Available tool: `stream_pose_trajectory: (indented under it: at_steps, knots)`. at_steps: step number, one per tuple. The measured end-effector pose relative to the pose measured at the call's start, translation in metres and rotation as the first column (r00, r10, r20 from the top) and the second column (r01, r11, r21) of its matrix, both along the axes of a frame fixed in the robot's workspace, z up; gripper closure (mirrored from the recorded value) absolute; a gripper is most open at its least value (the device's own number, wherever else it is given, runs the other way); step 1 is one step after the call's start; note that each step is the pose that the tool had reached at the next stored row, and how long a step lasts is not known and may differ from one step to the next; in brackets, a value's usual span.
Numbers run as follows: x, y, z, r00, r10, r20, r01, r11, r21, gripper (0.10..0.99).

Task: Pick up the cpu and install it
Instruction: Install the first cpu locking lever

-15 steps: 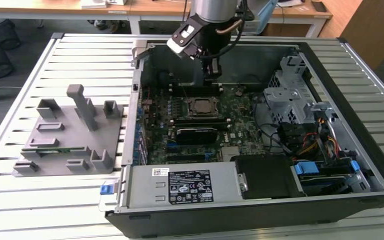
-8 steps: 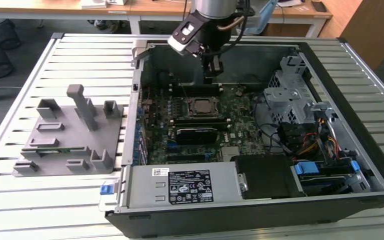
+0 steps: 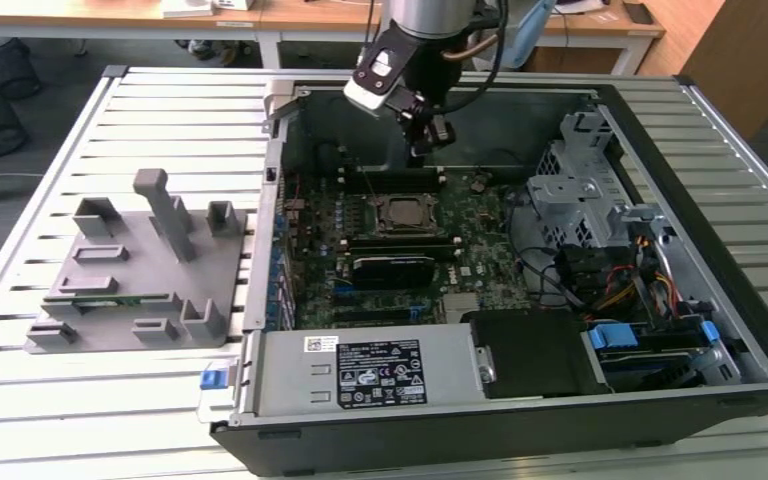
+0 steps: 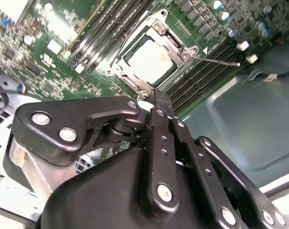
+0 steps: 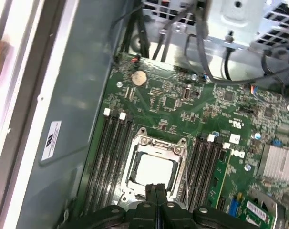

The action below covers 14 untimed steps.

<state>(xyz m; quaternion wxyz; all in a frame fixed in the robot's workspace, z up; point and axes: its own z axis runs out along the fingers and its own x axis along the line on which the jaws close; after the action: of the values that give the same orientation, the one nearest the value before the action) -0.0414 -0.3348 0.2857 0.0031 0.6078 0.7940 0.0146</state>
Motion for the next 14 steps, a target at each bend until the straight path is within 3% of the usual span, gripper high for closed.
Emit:
stream_pose_trajectory:
  at_steps: [4,7,11,14]
  knots:
    - [0.0000,0.0000,-0.0004,0.9974,0.072,-0.0001,-0.072,0.9974,0.000,0.980]
    - [0.0000,0.0000,-0.0008,0.9921,0.126,-0.0002,-0.126,0.9921,-0.001,0.980]
    - [0.0000,0.0000,-0.0015,0.9802,0.198,-0.0002,-0.198,0.9802,-0.002,0.980]
    - [0.0000,0.0000,-0.0025,0.9679,0.251,-0.0001,-0.251,0.9679,-0.002,0.980]
